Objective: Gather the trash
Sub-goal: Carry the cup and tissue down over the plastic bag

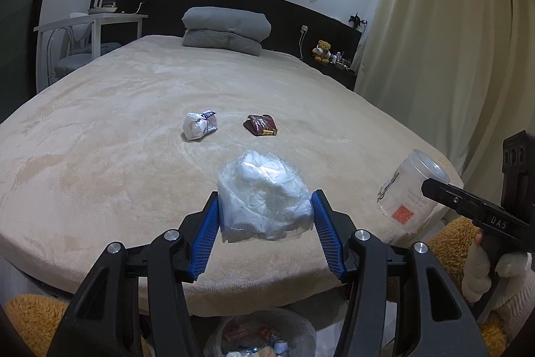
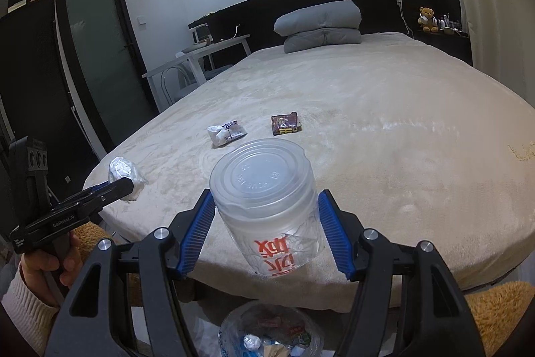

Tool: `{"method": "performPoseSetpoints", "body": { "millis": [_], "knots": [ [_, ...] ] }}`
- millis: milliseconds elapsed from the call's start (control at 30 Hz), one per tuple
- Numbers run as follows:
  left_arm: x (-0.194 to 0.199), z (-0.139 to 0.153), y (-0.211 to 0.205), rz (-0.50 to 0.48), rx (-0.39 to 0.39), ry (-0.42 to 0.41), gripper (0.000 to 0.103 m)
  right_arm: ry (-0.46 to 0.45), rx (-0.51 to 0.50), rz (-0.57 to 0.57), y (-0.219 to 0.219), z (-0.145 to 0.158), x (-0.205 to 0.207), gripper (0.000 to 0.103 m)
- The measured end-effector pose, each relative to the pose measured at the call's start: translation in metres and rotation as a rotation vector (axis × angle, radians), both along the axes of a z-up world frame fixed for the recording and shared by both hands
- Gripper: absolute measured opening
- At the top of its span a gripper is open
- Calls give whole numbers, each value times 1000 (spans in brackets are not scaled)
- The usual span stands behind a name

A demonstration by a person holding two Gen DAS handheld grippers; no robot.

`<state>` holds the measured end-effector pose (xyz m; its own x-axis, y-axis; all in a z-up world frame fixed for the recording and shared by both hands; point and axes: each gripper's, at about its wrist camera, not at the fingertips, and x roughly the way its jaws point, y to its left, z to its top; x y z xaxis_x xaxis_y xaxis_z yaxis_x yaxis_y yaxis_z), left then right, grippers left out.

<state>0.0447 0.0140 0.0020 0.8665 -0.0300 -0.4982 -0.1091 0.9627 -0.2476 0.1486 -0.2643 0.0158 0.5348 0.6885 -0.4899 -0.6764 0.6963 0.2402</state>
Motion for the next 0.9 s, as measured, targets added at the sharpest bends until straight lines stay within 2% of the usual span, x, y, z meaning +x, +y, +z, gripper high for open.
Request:
{"method": "performPoseSetpoints", "body": {
  "millis": [200, 467, 767, 900],
  "knots": [
    [-16, 0, -7, -13, -9, -9, 53, 35, 39, 35, -11, -1, -20, 63],
    [-34, -13, -23, -37, -49, 10, 53, 149, 83, 69, -16, -11, -27, 63],
    [-40, -37, -48, -86, -81, 75, 53, 241, 56, 97, -6, -33, -30, 63],
    [-34, -53, -58, -96, -105, 137, 53, 291, 46, 98, -4, -45, -28, 63]
  ]
}}
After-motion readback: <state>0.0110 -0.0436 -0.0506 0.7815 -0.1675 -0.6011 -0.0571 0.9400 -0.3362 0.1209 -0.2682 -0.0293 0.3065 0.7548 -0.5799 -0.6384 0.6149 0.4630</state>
